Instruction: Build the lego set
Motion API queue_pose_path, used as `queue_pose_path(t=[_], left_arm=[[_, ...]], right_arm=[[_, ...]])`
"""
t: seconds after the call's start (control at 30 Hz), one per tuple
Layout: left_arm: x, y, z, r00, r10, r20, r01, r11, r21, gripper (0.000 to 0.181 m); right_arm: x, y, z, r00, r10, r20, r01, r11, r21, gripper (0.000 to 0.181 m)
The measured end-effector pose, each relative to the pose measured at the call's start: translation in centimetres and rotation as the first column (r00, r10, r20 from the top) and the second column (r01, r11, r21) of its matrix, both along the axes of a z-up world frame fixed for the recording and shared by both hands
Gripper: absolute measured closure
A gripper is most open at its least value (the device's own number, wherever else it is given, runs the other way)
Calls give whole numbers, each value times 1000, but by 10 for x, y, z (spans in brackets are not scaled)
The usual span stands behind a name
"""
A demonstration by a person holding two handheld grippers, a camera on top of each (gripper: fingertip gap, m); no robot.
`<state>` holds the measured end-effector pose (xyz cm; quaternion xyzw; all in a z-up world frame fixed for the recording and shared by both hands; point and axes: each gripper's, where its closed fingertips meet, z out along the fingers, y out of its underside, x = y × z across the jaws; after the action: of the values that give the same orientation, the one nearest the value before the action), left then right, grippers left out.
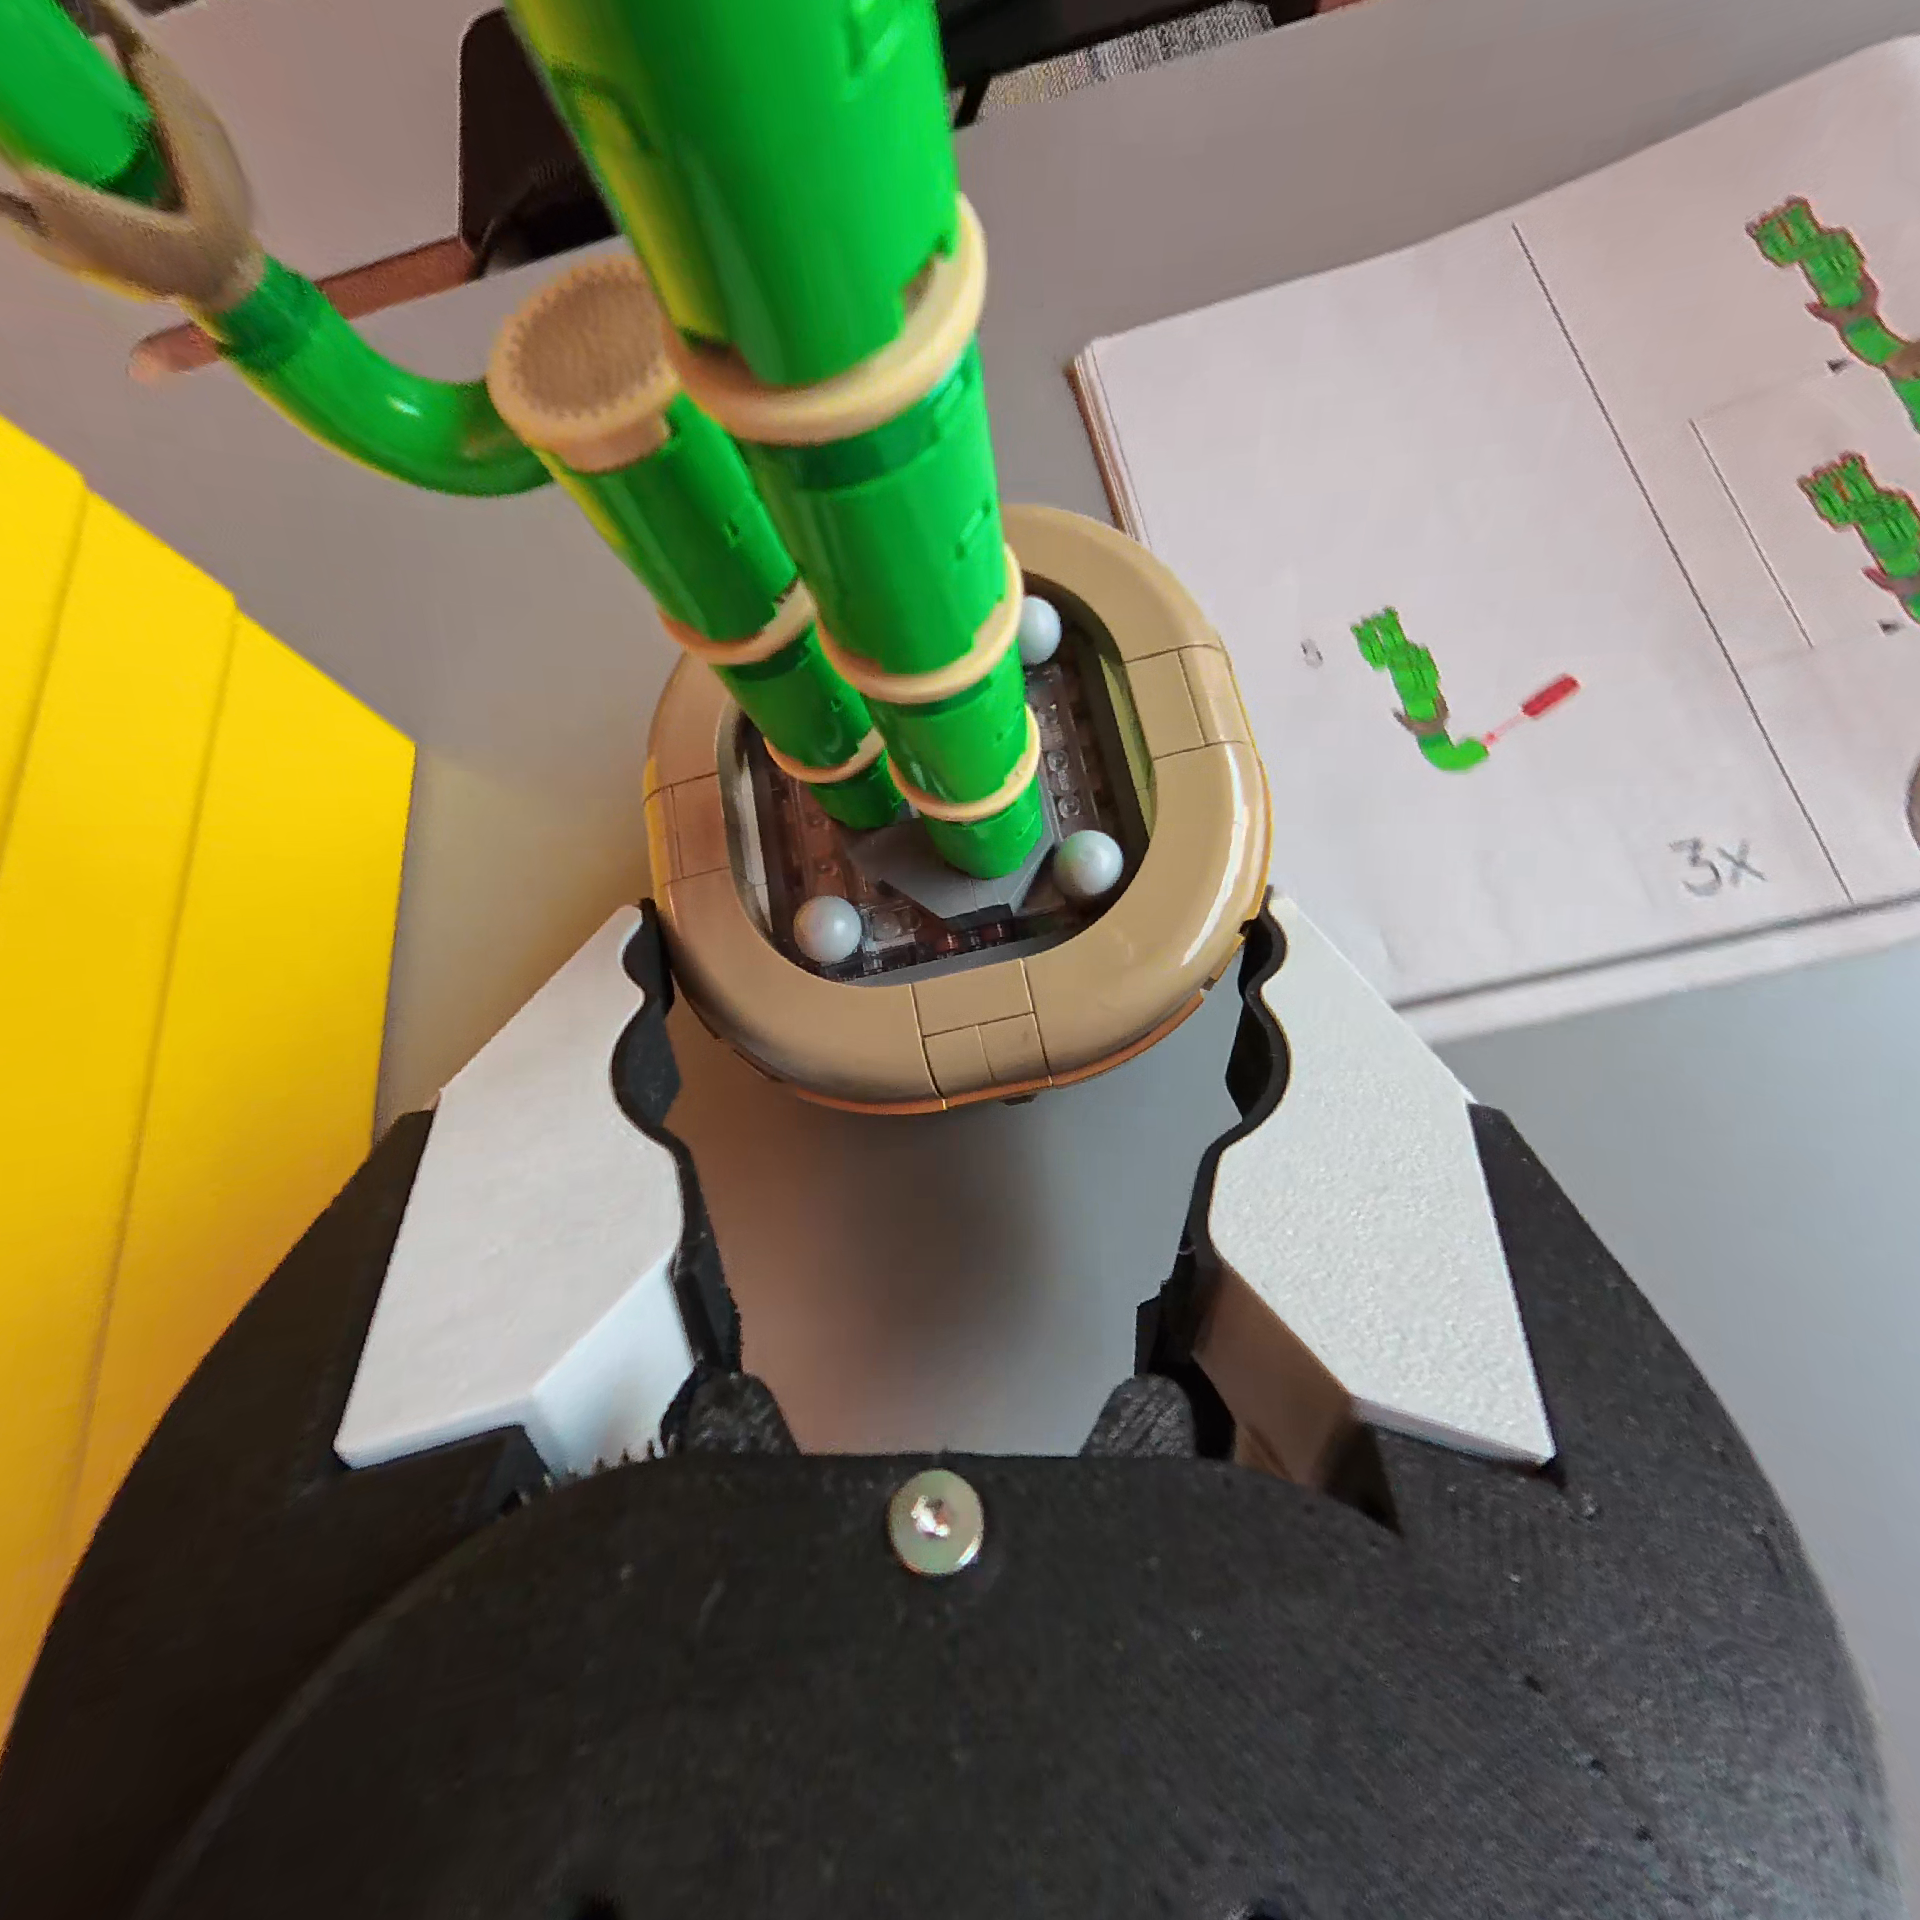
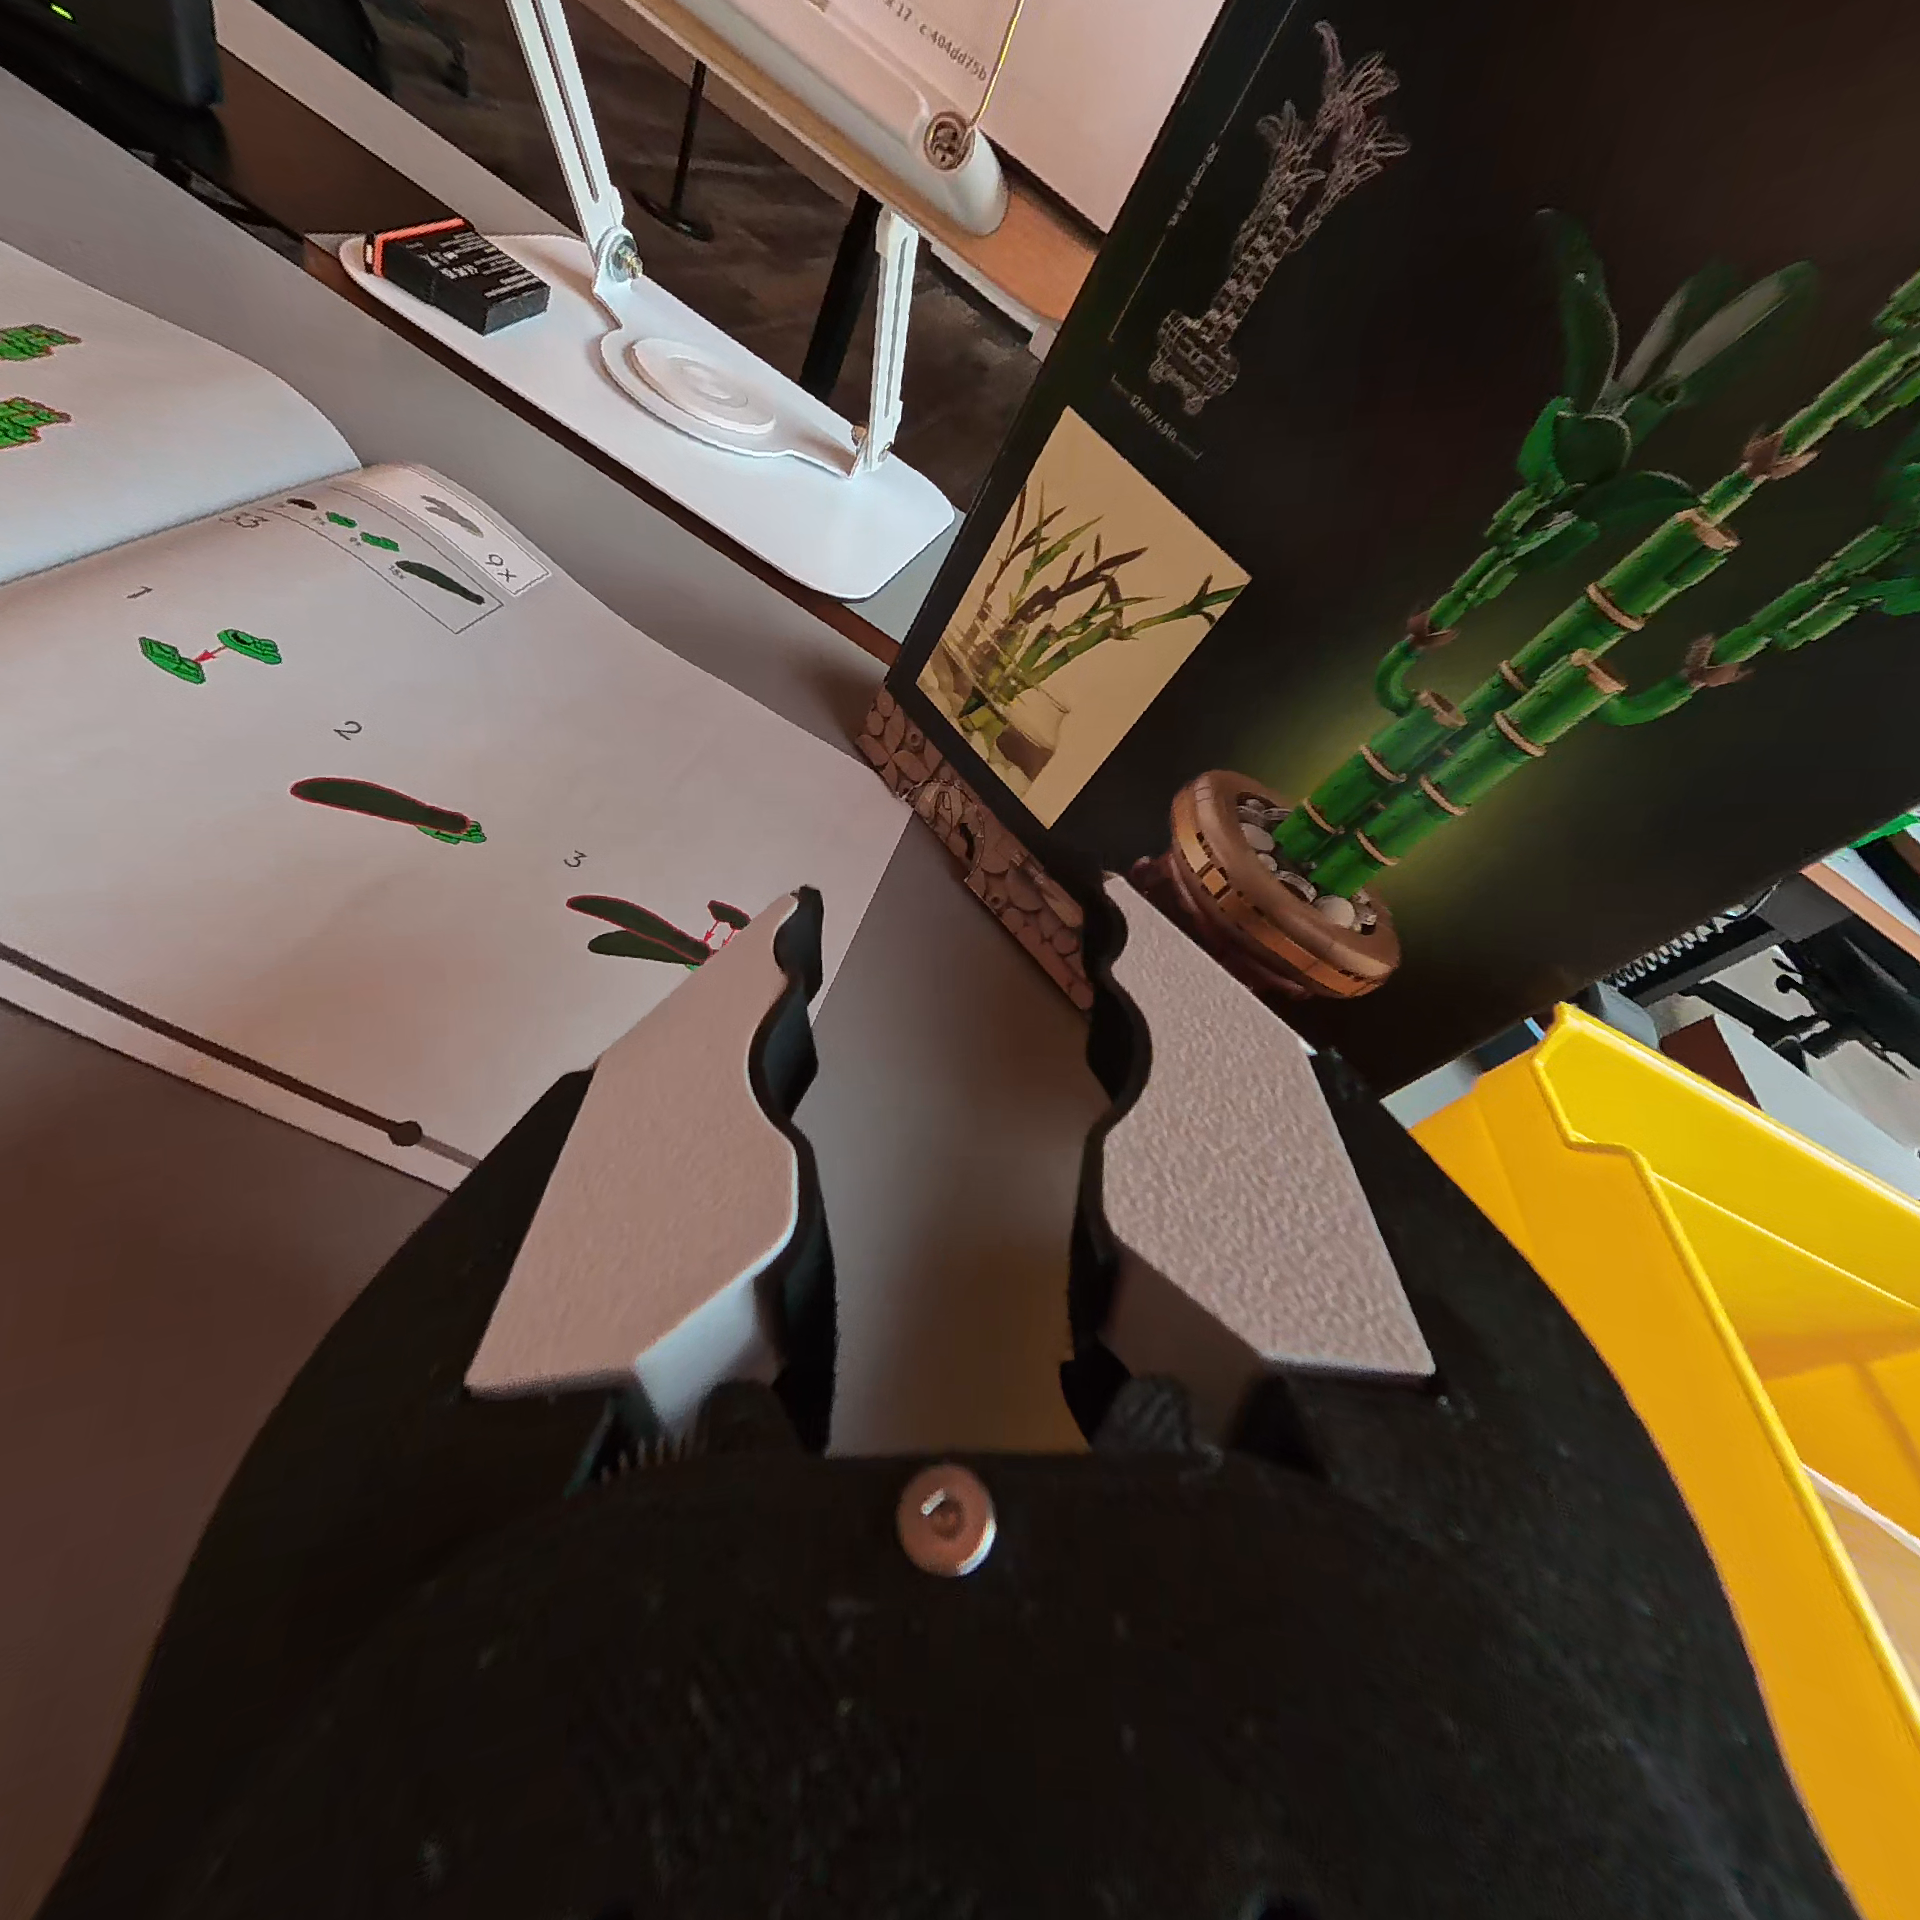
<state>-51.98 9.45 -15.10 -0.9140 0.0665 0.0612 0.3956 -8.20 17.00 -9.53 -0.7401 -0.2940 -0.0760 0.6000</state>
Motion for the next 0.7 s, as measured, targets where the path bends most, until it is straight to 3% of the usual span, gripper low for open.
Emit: queue_pose_path(t=[0.23,0.4,0.6,0.7], left_arm=[[-5,51,0,1000,-20,-6,20,1000,24,73],[-12,64,5,999,21,-33,-18,997,75,74],[-14,20,41,969,15,-245,22,989,148,71],[-9,-9,82,851,-1,-526,112,977,180,79]], right_arm=[[2,2,-6,1000,-2,-6,1,1000,-23,131],[2,4,-10,1000,3,-14,-4,999,-40,131],[0,4,-10,999,17,-27,-18,999,-42,131],[-3,5,-14,999,26,-39,-28,998,-59,130]])
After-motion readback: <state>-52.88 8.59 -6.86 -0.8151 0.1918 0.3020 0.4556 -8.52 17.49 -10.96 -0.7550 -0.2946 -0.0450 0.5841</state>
